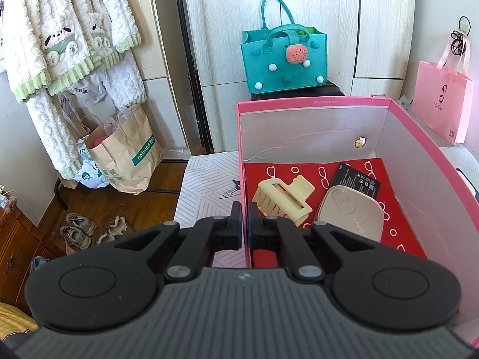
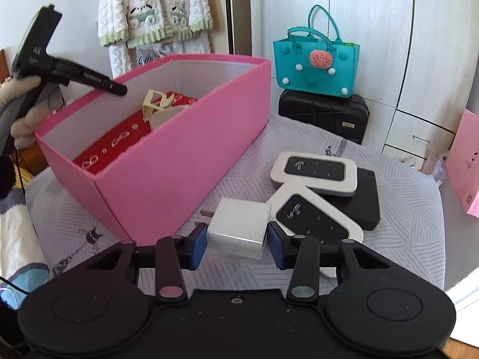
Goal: Organize rigid objects
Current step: 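Carry the white charger into the pink box and release it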
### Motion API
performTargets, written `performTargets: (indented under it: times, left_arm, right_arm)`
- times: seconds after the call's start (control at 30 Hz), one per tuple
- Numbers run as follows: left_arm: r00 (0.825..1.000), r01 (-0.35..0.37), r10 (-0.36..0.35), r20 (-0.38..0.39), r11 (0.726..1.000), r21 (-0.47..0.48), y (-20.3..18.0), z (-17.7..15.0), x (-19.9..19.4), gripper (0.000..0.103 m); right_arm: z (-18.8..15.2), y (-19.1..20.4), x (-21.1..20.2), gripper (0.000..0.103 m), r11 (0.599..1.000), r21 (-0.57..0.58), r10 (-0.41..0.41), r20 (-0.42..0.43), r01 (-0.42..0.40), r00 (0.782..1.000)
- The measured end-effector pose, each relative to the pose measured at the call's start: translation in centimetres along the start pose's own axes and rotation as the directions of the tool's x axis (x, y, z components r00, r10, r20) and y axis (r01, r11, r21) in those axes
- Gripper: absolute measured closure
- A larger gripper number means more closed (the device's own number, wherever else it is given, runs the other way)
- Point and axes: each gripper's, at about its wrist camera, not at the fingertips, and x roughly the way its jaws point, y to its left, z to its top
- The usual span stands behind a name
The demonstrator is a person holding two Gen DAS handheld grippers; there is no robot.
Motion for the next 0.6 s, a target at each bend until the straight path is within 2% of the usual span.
performTargets:
  times: [0.23,0.37,0.5,0.53,0.6]
  left_arm:
    - [1.000,-0.005,0.005,-0.004,1.000,0.008,-0.2,0.1,0.1,0.100]
    - [1.000,-0.002,0.002,-0.004,1.000,0.004,-0.2,0.1,0.1,0.100]
    - [1.000,0.008,-0.008,-0.001,1.000,-0.009,-0.1,0.1,0.0,0.100]
    - [1.000,0.010,-0.010,-0.001,1.000,-0.014,0.1,0.1,0.0,0.100]
    - [1.000,0.009,-0.009,-0.001,1.000,-0.010,0.0,0.1,0.0,0.100]
  right_arm:
    - [4.1,-0.4,-2.9,0.054,0.999,0.009,0.036,0.132,-0.038,0.991]
    - [7.3,1.2,-3.2,0.054,0.996,-0.059,0.075,0.200,-0.064,0.977]
    - [9.8,4.1,-1.3,0.055,0.978,-0.190,0.120,0.167,-0.087,0.979]
    - [10.2,5.0,-0.5,0.055,0.971,-0.229,0.110,0.151,-0.073,0.982]
    - [10.8,6.8,1.3,0.055,0.943,-0.332,0.029,0.135,0.017,0.990]
